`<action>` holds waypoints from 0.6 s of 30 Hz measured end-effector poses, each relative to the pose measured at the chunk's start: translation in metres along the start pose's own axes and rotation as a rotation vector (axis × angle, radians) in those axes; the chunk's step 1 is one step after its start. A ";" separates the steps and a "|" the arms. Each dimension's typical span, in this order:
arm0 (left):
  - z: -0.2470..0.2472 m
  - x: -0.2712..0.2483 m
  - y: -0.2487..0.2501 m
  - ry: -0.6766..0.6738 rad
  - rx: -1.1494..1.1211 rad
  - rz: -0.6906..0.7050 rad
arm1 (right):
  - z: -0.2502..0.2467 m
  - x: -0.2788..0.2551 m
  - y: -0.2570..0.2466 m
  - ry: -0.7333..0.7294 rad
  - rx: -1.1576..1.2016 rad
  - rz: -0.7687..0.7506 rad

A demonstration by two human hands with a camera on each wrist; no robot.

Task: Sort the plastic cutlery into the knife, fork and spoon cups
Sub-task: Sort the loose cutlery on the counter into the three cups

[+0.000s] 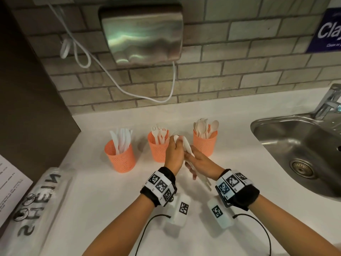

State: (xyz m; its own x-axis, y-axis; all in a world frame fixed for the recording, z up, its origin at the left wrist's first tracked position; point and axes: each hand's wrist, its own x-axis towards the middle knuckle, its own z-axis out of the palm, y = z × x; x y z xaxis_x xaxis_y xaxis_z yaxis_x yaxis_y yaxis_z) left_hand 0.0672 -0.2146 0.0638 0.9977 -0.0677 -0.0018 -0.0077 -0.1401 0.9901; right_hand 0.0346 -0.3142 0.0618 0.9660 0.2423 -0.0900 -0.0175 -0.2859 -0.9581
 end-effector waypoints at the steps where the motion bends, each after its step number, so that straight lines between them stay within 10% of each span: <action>1: 0.001 -0.003 0.002 0.000 -0.027 -0.009 | 0.001 -0.001 0.000 0.018 -0.012 -0.001; 18: 0.005 -0.007 0.028 -0.144 0.261 0.149 | -0.022 0.018 -0.022 0.169 -0.149 -0.038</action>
State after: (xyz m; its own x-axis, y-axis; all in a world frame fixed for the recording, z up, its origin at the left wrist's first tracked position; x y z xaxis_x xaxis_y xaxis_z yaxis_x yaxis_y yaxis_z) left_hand 0.0599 -0.2226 0.0903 0.9647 -0.2427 0.1018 -0.1881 -0.3656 0.9116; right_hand 0.0577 -0.3236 0.0870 0.9949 0.1006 0.0039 0.0456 -0.4165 -0.9080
